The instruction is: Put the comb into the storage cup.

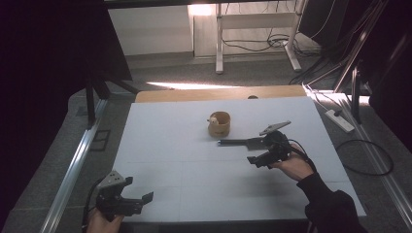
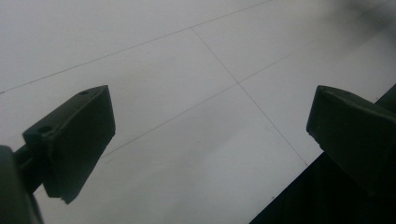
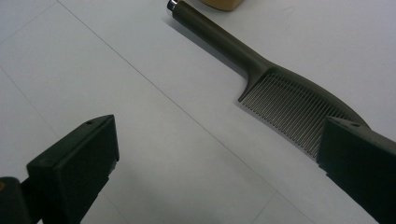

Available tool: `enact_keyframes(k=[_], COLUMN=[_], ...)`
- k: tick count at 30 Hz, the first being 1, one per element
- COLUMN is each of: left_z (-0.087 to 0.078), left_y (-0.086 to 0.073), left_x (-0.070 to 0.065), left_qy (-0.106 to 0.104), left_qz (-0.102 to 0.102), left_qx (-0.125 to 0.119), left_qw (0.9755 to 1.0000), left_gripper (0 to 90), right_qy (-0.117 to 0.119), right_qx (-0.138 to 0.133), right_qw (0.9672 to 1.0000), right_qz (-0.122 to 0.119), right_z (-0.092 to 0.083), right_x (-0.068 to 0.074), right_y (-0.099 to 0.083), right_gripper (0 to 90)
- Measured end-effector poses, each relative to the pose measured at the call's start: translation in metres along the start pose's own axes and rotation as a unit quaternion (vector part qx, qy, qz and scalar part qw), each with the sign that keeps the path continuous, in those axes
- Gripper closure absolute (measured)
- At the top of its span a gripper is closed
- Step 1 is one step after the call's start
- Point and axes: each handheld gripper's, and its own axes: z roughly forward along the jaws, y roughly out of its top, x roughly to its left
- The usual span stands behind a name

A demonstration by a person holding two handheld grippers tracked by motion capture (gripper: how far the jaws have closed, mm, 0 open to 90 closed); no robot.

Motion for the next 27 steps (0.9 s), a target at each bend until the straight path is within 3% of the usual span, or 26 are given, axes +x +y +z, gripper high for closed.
enact_keyframes(k=[27], left_z=[0.001], left_y=[0.001], left_x=[0.000], left_qy=[-0.004], left_qz=[0.000], left_qx=[0.001], left_qw=[1.0000], left_gripper=[2.0], right_qy=[-0.004], right_qx=[0.016], right_qw=[0.9998], right_qz=[0.013], right_z=[0.021], right_x=[-0.009], right_y=[0.021], right_gripper=[0.0])
